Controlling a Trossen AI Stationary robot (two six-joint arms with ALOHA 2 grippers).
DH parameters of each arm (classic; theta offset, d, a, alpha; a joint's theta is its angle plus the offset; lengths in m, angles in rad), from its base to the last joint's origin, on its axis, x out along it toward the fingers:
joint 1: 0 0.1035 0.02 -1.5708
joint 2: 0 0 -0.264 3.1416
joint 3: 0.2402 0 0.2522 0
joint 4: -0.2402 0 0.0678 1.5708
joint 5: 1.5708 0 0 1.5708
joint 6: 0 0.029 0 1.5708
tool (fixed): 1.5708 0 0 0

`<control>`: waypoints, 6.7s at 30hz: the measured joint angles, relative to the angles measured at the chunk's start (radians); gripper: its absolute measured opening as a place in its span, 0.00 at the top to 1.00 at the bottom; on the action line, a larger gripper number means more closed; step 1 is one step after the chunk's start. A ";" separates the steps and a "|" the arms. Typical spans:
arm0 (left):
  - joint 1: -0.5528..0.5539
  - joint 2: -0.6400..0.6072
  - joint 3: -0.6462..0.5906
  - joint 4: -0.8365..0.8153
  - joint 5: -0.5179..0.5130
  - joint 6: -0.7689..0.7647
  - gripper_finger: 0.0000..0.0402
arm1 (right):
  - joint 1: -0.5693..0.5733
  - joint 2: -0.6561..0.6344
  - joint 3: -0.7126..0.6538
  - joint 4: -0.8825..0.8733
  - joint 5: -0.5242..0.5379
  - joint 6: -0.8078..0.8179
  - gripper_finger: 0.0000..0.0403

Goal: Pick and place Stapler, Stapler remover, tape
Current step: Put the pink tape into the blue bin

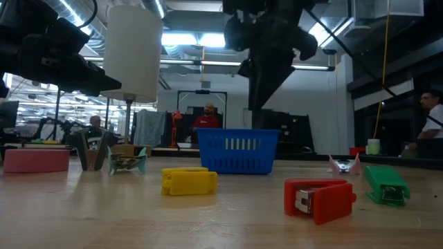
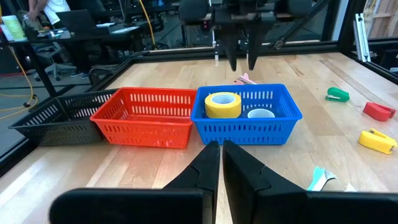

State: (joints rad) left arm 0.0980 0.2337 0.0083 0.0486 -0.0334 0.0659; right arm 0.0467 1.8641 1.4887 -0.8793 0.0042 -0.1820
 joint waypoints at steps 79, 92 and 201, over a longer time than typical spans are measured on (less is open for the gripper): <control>0.000 0.000 0.000 0.000 0.000 0.000 0.96 | 0.026 -1.844 -1.482 0.909 -0.054 -0.017 0.80; 0.000 0.000 0.000 0.000 0.000 0.000 0.96 | -0.045 -1.854 -1.482 0.905 -0.023 0.017 0.80; -0.776 1.249 0.830 -0.663 -0.210 -1.015 0.81 | -0.044 -1.853 -1.482 0.906 -0.023 0.020 0.80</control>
State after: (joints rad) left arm -0.6777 1.4826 0.8387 -0.6145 -0.2436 -0.9490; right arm 0.0023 0.0109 0.0063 0.0264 -0.0189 -0.1623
